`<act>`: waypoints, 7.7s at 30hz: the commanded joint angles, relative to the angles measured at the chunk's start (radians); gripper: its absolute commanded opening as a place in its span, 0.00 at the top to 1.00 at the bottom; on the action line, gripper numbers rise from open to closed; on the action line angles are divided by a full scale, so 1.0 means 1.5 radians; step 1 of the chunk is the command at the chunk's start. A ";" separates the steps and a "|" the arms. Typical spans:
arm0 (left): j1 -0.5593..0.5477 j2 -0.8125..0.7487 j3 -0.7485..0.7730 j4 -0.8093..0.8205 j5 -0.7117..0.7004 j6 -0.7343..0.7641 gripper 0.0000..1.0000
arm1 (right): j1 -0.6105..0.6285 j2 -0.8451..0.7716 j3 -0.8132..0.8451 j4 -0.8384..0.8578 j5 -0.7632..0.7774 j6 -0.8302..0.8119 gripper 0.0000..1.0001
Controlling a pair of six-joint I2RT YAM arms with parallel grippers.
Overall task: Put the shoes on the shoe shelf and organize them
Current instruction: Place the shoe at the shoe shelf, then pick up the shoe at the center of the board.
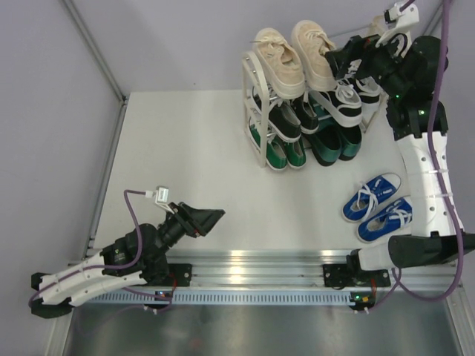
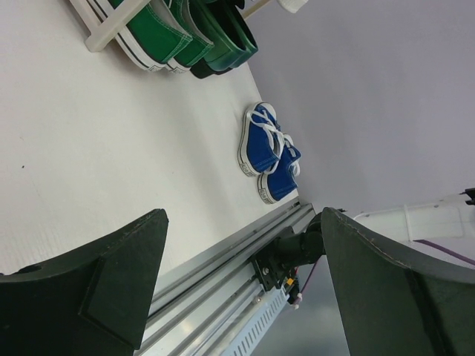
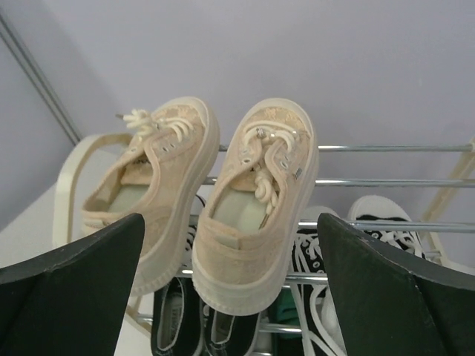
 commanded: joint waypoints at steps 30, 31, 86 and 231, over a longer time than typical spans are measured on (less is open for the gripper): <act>0.002 -0.025 -0.011 0.013 0.014 0.003 0.11 | 0.057 0.080 -0.008 -0.044 -0.076 -0.110 0.54; 0.002 -0.025 -0.010 0.013 0.014 0.002 0.11 | 0.057 0.079 -0.009 -0.042 -0.084 -0.110 0.57; 0.002 0.241 -0.054 0.219 0.078 0.012 0.02 | -0.635 -0.161 -0.594 -0.407 -0.136 -0.726 0.11; -0.091 0.631 0.155 0.363 0.008 0.054 1.00 | -0.273 -0.199 -0.503 -0.546 -0.463 -0.539 0.01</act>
